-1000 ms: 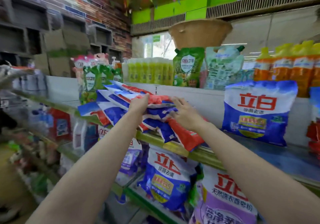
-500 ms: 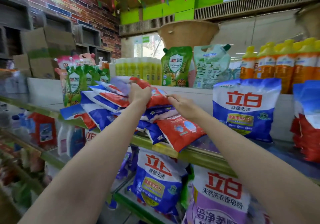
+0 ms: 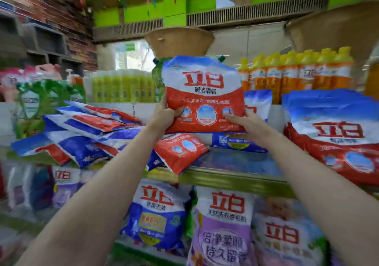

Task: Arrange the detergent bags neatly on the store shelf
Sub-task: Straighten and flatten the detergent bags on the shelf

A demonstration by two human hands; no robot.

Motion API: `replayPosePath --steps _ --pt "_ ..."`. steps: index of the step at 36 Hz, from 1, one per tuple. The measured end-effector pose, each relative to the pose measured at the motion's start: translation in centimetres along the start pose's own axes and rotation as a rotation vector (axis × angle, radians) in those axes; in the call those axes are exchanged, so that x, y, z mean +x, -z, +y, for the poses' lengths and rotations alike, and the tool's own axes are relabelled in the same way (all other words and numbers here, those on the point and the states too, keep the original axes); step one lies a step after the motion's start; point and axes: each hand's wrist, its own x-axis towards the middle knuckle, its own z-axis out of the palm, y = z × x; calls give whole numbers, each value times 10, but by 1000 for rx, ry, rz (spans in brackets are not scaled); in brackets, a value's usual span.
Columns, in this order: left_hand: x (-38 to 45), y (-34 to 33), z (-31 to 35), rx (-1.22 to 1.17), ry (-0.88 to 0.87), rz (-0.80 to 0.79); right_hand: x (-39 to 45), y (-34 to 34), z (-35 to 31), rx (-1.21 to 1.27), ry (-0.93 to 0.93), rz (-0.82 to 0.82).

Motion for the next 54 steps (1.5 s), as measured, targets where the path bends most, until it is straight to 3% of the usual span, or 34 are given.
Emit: replayPosePath --steps 14,23,30,32,35,39,46,51,54 --pt "-31 -176 -33 -28 193 -277 -106 156 -4 -114 -15 372" --pt "-72 -276 -66 43 291 -474 -170 245 -2 -174 -203 422" --pt "-41 -313 -135 368 399 -513 -192 277 1 -243 -364 325" --pt "-44 -316 -122 402 447 -487 -189 279 -2 -230 -368 302" --pt "-77 -311 -71 300 520 -521 -186 277 -5 -203 -381 289" --pt "-85 -311 -60 147 510 -593 -187 279 -2 -175 -388 288" --pt "-87 -325 -81 47 328 -394 -171 276 18 -133 -299 466" --pt "-82 -325 -86 145 302 -377 -164 282 24 -264 -306 500" --pt "-79 -319 -79 288 320 -461 -164 278 13 -572 -321 572"
